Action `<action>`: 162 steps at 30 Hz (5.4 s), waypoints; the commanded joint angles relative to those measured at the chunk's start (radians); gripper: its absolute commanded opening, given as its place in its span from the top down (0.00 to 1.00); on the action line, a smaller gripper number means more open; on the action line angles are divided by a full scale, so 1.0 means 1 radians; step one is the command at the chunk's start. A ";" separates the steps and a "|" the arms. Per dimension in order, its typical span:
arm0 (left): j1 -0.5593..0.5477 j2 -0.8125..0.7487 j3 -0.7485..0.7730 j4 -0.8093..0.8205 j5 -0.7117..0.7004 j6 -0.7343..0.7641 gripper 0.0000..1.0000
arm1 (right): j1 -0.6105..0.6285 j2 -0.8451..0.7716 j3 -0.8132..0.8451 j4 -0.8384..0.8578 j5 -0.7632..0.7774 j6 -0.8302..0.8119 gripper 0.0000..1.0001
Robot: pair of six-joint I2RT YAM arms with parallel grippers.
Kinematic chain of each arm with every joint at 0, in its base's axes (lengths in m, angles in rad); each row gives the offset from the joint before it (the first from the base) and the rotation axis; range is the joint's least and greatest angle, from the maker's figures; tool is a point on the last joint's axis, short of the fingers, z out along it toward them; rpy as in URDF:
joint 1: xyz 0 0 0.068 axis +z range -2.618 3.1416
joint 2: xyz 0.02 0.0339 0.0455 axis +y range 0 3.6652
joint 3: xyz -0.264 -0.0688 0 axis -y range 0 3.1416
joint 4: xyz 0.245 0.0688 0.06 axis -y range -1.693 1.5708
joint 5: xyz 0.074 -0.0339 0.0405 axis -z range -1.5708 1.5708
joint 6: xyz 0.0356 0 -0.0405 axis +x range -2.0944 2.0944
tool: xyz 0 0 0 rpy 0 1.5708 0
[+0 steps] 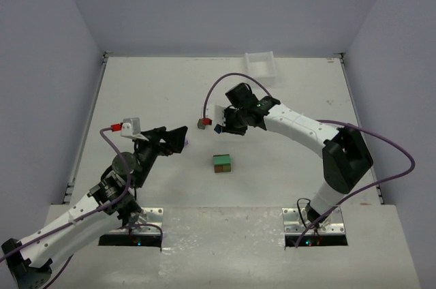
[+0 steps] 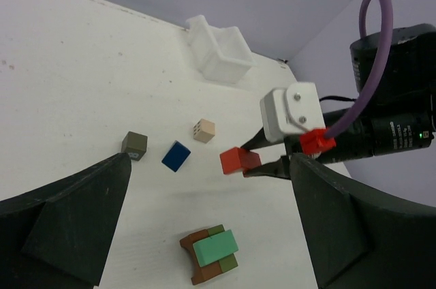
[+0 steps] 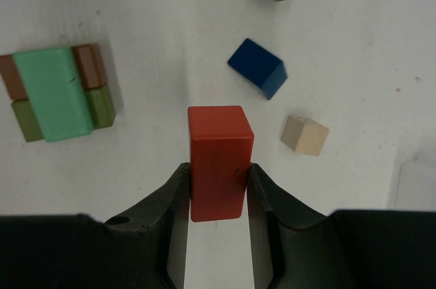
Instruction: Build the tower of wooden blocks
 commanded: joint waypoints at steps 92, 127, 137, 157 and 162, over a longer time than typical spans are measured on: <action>0.367 0.355 0.178 -0.399 -0.189 -0.397 0.00 | 0.253 0.152 0.123 -0.179 0.067 0.134 0.60; 0.367 0.366 0.173 -0.380 -0.170 -0.388 0.00 | 0.266 0.169 0.150 -0.203 0.069 0.158 0.64; 0.367 0.359 0.171 -0.382 -0.165 -0.387 0.00 | 0.266 0.164 0.150 -0.201 0.073 0.166 0.47; 0.367 0.385 0.225 -0.404 -0.068 -0.331 0.00 | 0.266 -0.025 0.140 -0.098 0.034 0.163 0.01; 0.367 0.390 0.237 -0.420 0.007 -0.302 0.00 | 0.264 -0.159 0.109 0.038 0.088 0.241 0.01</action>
